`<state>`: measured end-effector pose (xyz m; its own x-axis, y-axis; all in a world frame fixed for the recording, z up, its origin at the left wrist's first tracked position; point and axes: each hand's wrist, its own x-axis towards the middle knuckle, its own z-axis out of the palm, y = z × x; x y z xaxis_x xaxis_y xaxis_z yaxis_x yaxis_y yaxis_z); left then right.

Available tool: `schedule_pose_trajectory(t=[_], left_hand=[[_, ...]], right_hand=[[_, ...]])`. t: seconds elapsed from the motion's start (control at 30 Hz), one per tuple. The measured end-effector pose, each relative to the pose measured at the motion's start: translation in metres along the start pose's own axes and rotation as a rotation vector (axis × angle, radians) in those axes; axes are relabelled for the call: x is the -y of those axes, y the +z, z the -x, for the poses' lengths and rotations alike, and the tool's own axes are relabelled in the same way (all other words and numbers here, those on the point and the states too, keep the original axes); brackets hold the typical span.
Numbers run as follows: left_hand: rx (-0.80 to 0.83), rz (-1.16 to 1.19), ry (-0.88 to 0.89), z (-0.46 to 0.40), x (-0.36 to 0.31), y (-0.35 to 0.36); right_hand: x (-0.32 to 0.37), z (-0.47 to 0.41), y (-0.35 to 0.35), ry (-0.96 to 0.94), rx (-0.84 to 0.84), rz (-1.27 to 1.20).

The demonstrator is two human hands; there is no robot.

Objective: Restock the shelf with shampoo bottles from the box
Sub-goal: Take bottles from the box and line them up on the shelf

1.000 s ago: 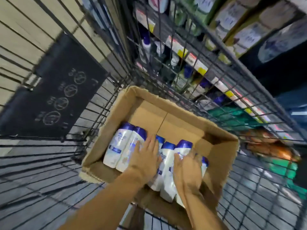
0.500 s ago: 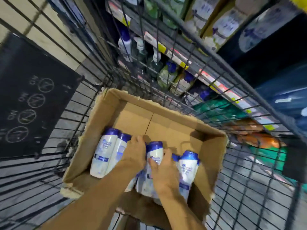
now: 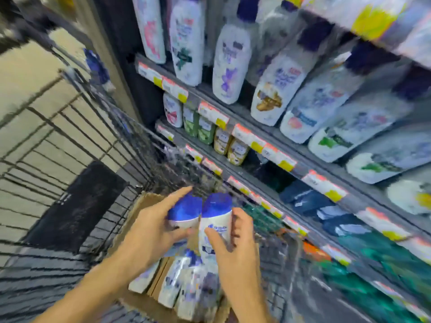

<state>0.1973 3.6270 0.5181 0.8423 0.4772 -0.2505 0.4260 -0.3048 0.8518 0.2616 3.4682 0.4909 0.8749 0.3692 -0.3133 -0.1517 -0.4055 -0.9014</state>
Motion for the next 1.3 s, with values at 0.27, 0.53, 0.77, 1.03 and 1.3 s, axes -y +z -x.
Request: schedule_pose_trajectory(t=[0.27, 0.53, 0.77, 1.03, 1.3], left_hand=[[-0.144, 0.035, 0.288, 0.082, -0.242, 0.038], [-0.054, 0.066, 0.572, 0.129, -0.431, 0.112], [-0.022, 0.02, 0.691, 0.13, -0.51, 0.149], [0.002, -0.055, 0.772, 0.094, -0.55, 0.168], [0.174, -0.152, 0.908, 0.044, -0.613, 0.139]], right_hand=[[0.115, 0.053, -0.216, -0.388, -0.067, -0.2], [0.178, 0.102, -0.391, -0.593, -0.296, -0.182], [0.197, 0.108, -0.469, -0.634, -0.322, -0.259], [0.22, 0.063, -0.487, -0.63, -0.379, -0.423], [0.245, -0.032, -0.477, -0.585, -0.633, -0.423]])
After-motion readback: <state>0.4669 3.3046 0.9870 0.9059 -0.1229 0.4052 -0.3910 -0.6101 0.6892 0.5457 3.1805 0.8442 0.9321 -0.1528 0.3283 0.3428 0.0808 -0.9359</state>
